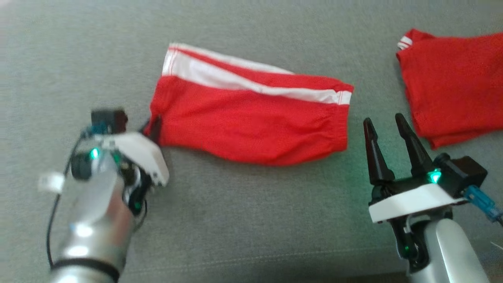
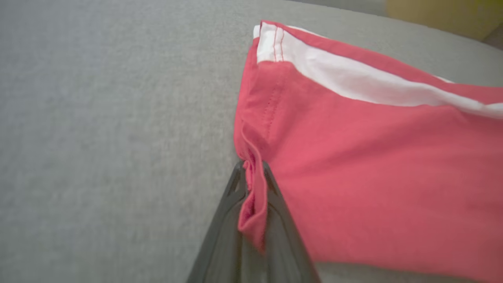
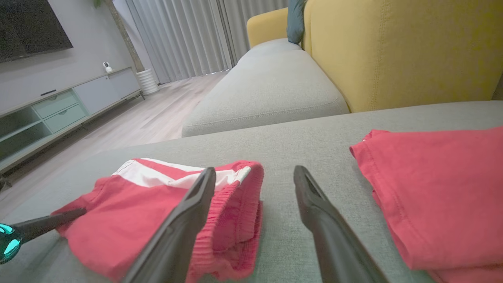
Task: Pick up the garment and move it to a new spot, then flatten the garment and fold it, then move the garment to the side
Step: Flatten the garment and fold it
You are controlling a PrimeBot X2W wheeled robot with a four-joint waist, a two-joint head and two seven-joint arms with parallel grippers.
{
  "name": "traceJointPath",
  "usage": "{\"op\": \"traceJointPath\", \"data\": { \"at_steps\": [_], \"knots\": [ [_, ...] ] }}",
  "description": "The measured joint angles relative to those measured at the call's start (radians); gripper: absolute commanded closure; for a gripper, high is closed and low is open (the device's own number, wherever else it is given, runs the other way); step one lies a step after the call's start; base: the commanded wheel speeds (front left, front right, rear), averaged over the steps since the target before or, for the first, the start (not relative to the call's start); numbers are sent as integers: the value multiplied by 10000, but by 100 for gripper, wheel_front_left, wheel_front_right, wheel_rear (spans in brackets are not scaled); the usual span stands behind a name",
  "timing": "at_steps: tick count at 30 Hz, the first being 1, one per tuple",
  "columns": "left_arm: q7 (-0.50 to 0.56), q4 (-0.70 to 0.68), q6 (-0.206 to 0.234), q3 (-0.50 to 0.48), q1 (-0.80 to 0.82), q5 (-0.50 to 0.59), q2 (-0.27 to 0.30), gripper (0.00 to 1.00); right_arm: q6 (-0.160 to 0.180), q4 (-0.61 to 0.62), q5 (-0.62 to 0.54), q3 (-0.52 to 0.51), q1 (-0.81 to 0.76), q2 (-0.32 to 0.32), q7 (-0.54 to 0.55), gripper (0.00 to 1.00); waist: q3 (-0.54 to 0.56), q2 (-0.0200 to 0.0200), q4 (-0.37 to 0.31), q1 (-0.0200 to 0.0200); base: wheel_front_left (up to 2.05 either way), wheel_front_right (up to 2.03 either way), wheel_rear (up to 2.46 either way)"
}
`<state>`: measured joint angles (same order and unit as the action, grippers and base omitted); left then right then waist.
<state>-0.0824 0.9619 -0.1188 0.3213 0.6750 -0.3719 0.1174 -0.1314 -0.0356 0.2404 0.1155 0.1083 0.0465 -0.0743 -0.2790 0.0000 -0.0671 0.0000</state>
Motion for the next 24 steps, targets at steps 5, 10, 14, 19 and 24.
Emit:
{"op": "traceJointPath", "data": {
  "at_steps": [5,10,14,19,24],
  "knots": [
    [-351,-759,17,-146,-1378,-393,-19,100,0,-13,-46,-192,-404,0,163,0,517,0,360,0,0,0,0],
    [-230,-1674,58,-355,-2531,-932,-81,66,0,35,-46,-303,-835,-2,399,0,932,0,603,0,0,0,0],
    [-813,-2899,587,-497,-3478,-1026,-67,0,0,167,-253,-362,-863,-2,568,0,1155,0,624,-1,0,0,0],
    [-1592,-5244,1689,-704,-4380,13,173,0,0,418,-602,-522,-1046,-2,675,0,1331,0,626,0,0,0,0],
    [-1670,-7331,2217,-742,-5431,807,408,0,0,669,-786,-665,-1148,-2,855,0,1528,0,666,0,0,0,0]
  ]
}}
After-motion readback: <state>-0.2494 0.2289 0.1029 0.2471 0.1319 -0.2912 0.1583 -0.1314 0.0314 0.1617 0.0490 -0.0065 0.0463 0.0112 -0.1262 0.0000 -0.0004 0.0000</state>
